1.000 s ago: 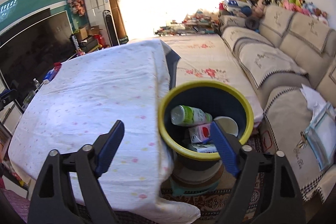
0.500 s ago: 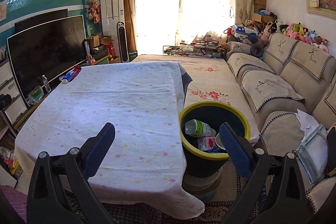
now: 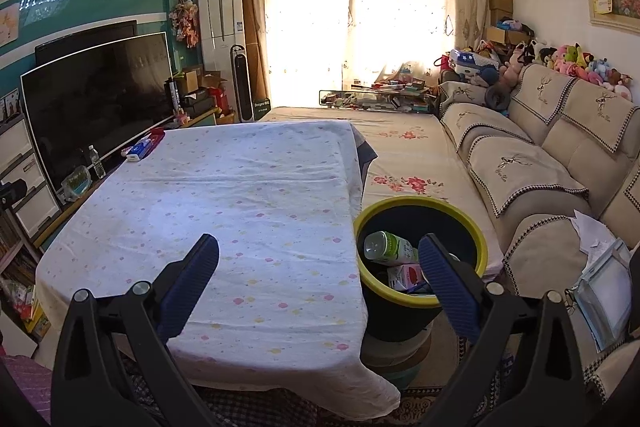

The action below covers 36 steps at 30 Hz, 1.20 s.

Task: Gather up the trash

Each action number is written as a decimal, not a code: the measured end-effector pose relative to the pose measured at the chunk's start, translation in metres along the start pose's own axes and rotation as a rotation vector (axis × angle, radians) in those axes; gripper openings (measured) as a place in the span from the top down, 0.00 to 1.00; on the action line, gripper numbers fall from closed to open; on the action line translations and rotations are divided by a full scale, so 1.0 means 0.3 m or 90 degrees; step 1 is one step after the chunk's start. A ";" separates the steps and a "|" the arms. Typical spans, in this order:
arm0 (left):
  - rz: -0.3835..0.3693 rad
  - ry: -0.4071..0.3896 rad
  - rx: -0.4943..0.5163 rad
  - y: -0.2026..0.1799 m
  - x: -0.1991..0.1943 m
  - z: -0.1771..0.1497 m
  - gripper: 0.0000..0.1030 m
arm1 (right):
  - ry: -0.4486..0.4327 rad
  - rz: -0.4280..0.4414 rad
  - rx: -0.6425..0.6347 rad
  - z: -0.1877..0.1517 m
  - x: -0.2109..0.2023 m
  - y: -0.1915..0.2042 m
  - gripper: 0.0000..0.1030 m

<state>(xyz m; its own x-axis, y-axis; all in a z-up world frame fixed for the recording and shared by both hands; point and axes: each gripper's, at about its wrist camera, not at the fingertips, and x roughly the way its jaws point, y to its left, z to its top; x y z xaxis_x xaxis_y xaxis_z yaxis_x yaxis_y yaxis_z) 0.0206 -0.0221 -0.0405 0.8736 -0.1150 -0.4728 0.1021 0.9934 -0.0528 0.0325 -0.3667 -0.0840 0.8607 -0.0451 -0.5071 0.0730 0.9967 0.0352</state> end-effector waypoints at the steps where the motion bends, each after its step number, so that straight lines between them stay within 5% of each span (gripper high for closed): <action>1: -0.001 0.000 0.000 -0.002 -0.001 -0.001 0.05 | 0.000 0.001 0.000 -0.002 -0.001 0.000 0.08; 36: -0.015 0.008 0.005 -0.017 0.031 -0.017 0.05 | 0.002 0.001 0.001 -0.007 0.001 0.008 0.08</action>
<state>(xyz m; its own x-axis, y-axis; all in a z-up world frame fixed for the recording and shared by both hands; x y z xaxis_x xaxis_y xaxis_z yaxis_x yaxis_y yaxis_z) 0.0257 -0.0283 -0.0490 0.8652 -0.1380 -0.4820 0.1261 0.9904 -0.0571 0.0319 -0.3642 -0.0859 0.8593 -0.0429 -0.5097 0.0722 0.9967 0.0379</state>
